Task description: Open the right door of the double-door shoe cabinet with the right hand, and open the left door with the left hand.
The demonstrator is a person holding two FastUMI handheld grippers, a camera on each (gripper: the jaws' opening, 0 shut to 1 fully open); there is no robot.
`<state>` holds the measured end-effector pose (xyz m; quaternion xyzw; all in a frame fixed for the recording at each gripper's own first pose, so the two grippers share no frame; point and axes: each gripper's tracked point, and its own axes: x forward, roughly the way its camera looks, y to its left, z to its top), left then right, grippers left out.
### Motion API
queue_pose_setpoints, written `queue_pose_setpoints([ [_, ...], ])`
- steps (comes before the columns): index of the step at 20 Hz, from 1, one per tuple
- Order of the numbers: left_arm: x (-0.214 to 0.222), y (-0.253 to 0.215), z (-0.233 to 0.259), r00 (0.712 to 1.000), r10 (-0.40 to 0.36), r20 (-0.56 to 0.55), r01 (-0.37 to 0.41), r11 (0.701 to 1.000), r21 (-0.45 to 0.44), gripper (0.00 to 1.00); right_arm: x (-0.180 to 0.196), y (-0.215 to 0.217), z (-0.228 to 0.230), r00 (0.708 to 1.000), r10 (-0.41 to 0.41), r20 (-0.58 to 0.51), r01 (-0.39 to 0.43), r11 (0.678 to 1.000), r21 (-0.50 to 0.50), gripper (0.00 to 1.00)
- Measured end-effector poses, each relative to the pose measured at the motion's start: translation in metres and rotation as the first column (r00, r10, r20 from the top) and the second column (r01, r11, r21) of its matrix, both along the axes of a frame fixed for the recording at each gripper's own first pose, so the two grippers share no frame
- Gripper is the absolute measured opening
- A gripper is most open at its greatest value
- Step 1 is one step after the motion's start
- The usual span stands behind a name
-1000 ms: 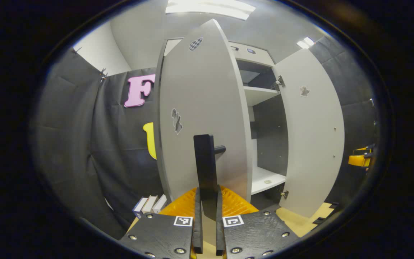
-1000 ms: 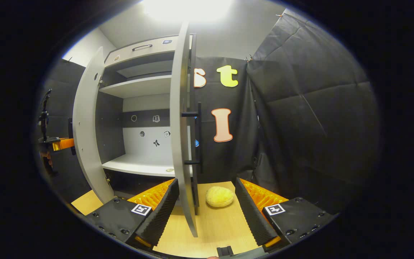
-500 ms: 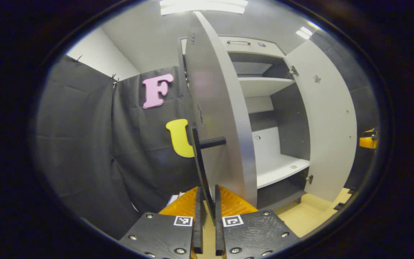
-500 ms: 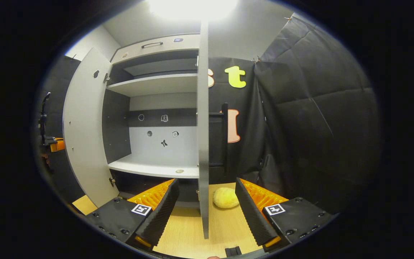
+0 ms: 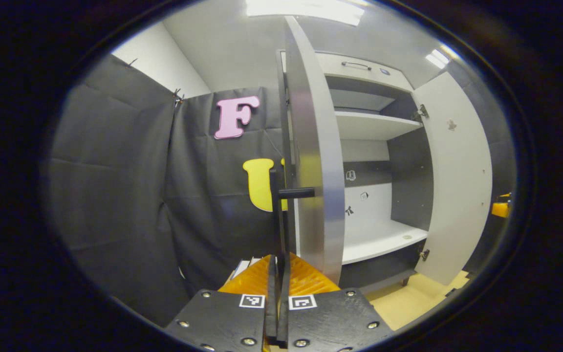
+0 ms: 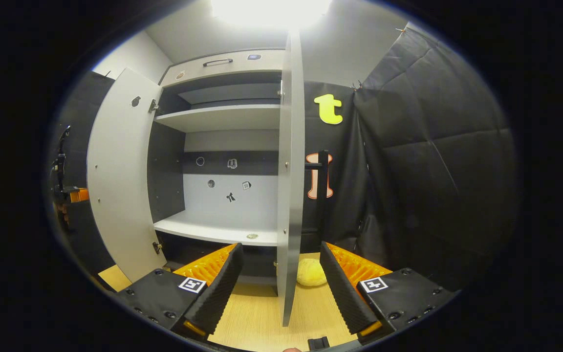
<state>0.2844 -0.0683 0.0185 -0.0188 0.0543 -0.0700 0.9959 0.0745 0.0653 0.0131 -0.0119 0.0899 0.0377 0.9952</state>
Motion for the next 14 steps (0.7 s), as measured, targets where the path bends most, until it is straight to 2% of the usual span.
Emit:
queue_pose_setpoints([
  [1, -0.003, -0.002, 0.001, 1.000, -0.002, 0.001, 0.002, 1.000, -0.006, 0.03, -0.001, 0.000, 0.001, 1.000, 0.002, 0.003, -0.002, 1.000, 0.002, 0.99],
  [8, -0.051, -0.007, 0.000, 1.000, 0.009, -0.011, -0.009, 0.998, -0.063, 0.03, -0.007, 0.002, 0.007, 0.999, 0.027, 0.027, -0.027, 1.000, 0.012, 0.98],
  [9, -0.058, -0.008, 0.000, 1.000, 0.011, -0.010, -0.011, 0.998, -0.061, 0.00, -0.007, 0.002, 0.008, 0.999, 0.028, 0.032, -0.028, 1.000, 0.012, 0.98],
  [14, -0.093, -0.017, 0.001, 0.998, 0.049, 0.029, -0.048, 0.998, -0.040, 0.00, -0.008, 0.011, 0.004, 0.998, 0.047, 0.036, -0.047, 0.999, 0.003, 0.98],
])
